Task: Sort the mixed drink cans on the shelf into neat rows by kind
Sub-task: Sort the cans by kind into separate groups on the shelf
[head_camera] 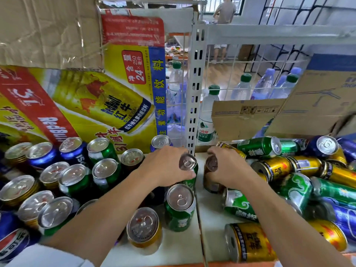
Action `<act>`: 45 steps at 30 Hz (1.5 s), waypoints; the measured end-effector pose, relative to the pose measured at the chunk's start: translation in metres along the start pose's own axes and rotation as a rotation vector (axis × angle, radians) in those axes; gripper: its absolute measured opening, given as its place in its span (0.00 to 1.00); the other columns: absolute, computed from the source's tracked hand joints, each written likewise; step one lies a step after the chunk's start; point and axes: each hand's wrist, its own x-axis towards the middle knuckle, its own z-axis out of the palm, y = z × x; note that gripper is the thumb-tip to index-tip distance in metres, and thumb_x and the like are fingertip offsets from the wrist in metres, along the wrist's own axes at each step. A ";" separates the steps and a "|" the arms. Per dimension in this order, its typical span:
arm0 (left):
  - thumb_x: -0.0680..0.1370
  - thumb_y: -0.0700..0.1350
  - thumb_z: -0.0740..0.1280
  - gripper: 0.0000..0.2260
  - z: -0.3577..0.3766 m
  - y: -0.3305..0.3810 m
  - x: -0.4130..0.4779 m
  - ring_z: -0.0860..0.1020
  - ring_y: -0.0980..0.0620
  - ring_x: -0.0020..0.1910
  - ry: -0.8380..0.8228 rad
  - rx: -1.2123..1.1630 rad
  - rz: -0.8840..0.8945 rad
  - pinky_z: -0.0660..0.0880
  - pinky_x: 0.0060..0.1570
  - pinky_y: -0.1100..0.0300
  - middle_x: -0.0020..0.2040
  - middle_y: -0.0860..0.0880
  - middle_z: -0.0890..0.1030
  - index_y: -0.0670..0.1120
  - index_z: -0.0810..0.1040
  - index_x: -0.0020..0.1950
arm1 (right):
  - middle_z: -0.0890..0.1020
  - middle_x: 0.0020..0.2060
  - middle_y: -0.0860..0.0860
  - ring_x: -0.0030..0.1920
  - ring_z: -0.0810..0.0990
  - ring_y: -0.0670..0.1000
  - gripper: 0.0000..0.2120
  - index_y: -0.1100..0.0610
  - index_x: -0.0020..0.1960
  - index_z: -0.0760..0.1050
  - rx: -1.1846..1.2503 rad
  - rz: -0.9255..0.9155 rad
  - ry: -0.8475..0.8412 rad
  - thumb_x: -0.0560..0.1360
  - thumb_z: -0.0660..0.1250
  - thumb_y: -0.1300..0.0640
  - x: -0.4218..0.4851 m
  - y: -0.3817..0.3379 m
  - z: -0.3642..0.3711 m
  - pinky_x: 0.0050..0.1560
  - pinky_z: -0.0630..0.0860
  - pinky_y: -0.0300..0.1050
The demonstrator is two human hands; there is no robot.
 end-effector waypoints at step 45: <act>0.76 0.60 0.65 0.26 0.076 0.145 -0.054 0.69 0.49 0.64 -0.343 0.109 0.264 0.71 0.54 0.55 0.64 0.50 0.70 0.51 0.67 0.70 | 0.74 0.64 0.52 0.59 0.75 0.53 0.30 0.52 0.69 0.69 -0.092 -0.033 -0.292 0.69 0.73 0.52 -0.072 0.103 -0.021 0.54 0.75 0.46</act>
